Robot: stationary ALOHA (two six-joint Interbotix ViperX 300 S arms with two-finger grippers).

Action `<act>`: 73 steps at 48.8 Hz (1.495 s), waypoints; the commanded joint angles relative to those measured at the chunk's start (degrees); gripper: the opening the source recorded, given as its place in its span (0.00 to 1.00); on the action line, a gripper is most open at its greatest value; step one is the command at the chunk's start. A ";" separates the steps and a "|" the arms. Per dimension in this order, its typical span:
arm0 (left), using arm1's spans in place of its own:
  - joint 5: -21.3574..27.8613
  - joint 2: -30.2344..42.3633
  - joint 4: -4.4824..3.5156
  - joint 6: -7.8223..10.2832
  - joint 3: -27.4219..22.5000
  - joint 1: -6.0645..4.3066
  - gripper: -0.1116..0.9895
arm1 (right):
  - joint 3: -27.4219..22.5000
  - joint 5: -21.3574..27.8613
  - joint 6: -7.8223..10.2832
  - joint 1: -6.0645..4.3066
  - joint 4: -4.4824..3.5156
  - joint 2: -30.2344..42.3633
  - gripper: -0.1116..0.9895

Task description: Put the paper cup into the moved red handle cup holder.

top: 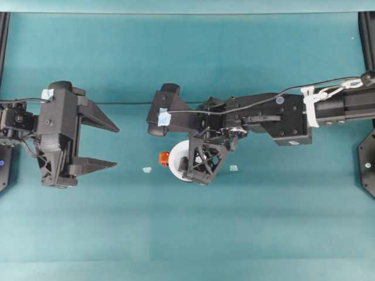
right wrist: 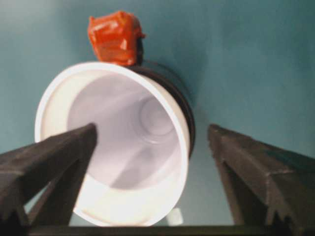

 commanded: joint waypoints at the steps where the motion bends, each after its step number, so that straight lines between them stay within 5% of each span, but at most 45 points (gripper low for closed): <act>1: -0.53 -0.26 0.09 -0.09 -1.49 -0.09 0.91 | -1.05 -0.26 0.53 0.18 0.18 -0.53 0.94; 22: -0.44 -0.44 0.18 -0.18 -1.23 -0.09 0.91 | -4.22 2.90 0.44 0.26 0.09 -1.67 0.90; 32: -0.26 -0.53 0.09 -0.09 -0.97 -0.09 0.91 | -8.00 6.50 0.35 0.26 -1.49 -4.57 0.90; 41: -0.26 -1.41 0.18 -0.18 -0.53 -0.09 0.91 | -7.56 6.06 -0.09 0.26 -1.58 -8.70 0.90; 60: -0.18 -2.11 0.18 -0.18 -0.44 -0.09 0.91 | 7.73 -8.70 -3.87 1.49 -1.76 -22.24 0.90; 73: -0.09 -2.90 0.09 -0.09 -0.35 -0.09 0.91 | 19.07 -21.88 -4.57 1.58 -1.76 -31.82 0.90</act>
